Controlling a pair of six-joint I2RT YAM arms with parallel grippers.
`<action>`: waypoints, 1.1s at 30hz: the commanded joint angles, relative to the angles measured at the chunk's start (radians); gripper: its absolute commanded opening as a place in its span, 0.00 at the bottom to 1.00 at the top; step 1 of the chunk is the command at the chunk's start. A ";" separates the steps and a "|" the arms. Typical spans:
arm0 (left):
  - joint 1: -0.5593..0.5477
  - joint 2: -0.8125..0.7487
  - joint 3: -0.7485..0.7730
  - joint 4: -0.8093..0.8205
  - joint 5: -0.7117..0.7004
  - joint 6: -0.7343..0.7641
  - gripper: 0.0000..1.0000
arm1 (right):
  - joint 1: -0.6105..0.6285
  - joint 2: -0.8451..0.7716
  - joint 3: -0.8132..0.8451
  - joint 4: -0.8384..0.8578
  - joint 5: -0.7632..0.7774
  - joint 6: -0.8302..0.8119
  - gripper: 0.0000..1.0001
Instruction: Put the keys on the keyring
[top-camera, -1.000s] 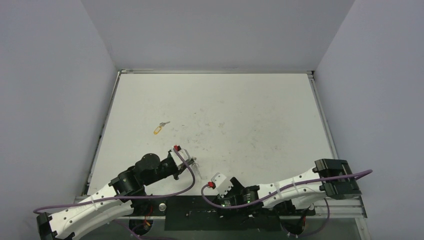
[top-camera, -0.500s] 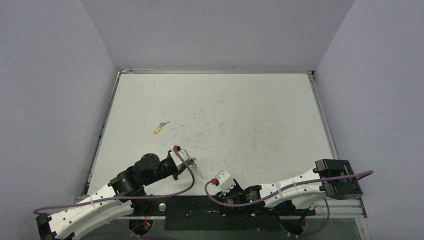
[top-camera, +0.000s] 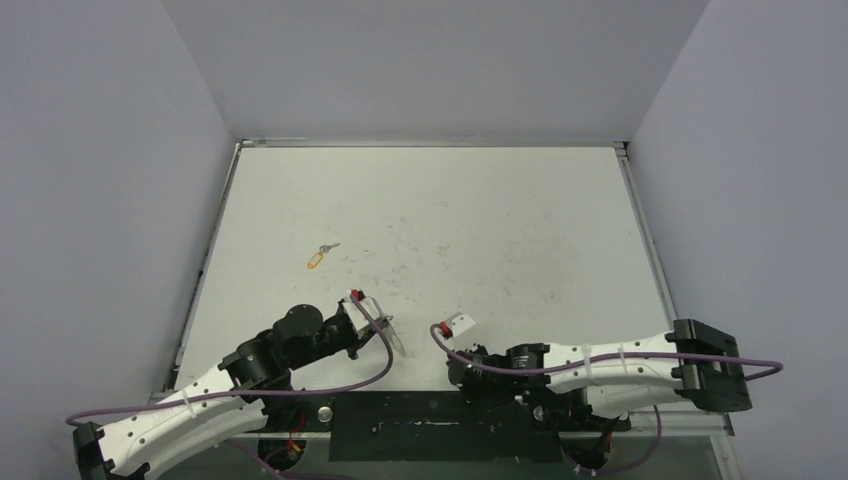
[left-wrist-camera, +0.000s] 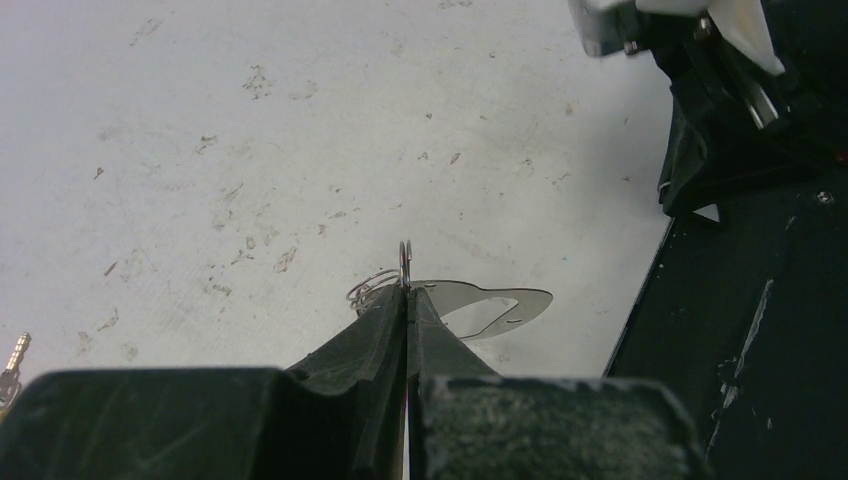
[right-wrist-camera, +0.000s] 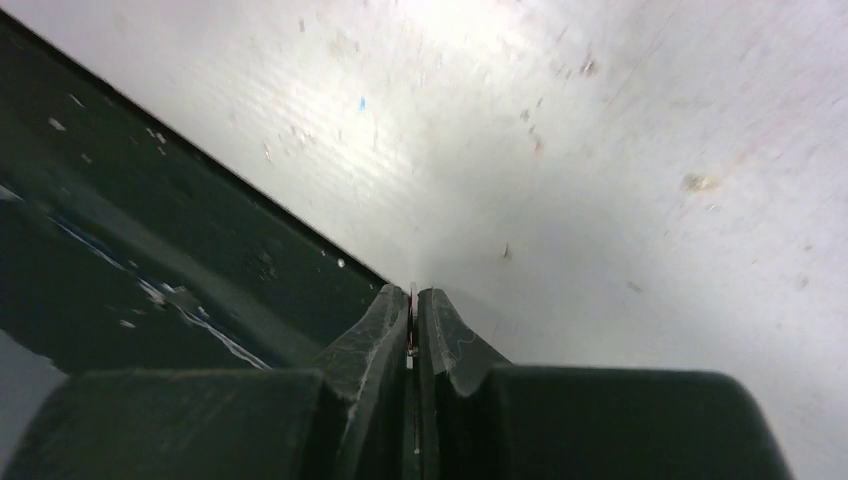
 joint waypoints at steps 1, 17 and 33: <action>-0.004 0.008 0.058 0.049 0.013 0.012 0.00 | -0.134 -0.116 0.010 0.042 -0.094 -0.100 0.00; -0.004 0.071 0.049 0.124 0.039 0.011 0.00 | -0.648 0.160 0.137 0.302 -0.562 -0.280 0.04; -0.004 0.050 0.014 0.166 0.064 0.016 0.00 | -0.731 0.089 0.170 0.154 -0.467 -0.407 0.50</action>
